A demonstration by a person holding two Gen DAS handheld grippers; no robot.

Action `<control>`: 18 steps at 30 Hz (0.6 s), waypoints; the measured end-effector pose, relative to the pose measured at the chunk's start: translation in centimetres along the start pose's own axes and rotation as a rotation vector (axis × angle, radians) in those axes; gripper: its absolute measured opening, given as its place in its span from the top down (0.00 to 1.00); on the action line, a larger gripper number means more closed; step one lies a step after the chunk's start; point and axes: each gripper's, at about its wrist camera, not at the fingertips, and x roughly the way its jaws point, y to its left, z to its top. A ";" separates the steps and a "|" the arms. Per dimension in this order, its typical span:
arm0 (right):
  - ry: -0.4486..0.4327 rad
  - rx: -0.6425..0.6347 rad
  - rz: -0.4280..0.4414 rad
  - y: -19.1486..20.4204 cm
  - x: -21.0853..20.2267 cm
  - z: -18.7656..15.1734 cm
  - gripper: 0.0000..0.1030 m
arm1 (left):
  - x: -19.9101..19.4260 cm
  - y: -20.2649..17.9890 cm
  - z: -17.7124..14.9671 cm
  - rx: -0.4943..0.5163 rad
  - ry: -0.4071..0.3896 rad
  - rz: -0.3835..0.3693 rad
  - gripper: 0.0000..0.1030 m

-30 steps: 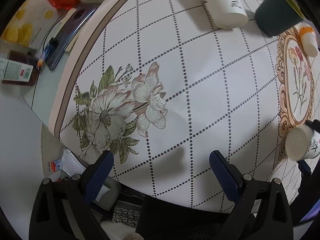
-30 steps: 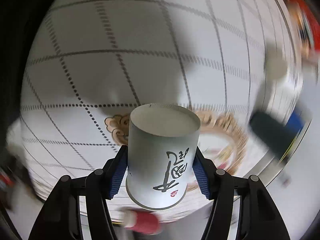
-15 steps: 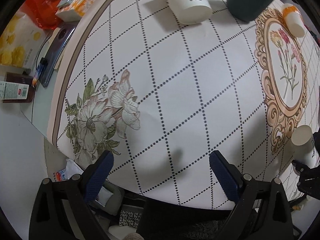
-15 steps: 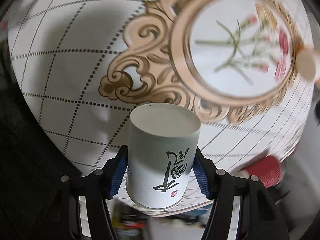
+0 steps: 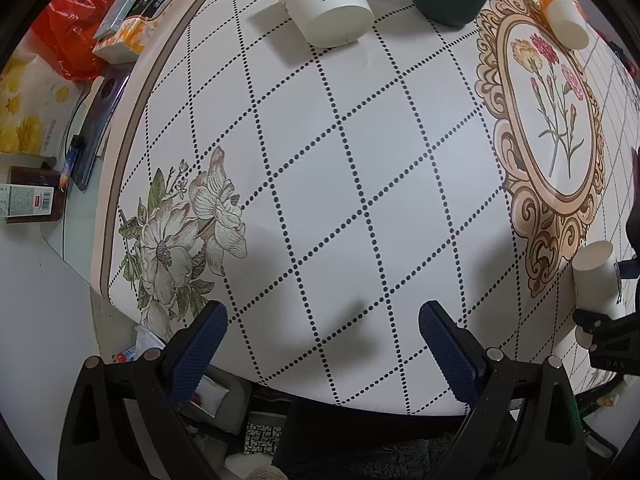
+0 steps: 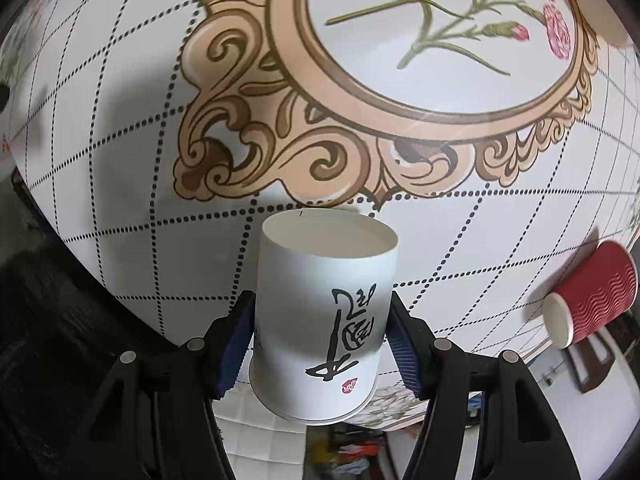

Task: Flip cup upside down
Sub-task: 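Rotate the white cup upside down in the right tool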

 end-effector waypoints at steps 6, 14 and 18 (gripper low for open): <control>0.003 0.034 0.030 -2.6 0.6 0.8 0.25 | 0.1 -0.3 -0.2 0.014 -0.004 0.007 0.05; -0.069 0.069 0.015 -5.3 -2.6 2.3 0.23 | -0.2 -1.8 -0.5 0.046 -0.010 0.014 0.05; -0.104 0.083 -0.004 -5.4 -4.6 2.5 0.40 | -0.4 -3.0 -0.7 0.066 -0.016 0.019 0.05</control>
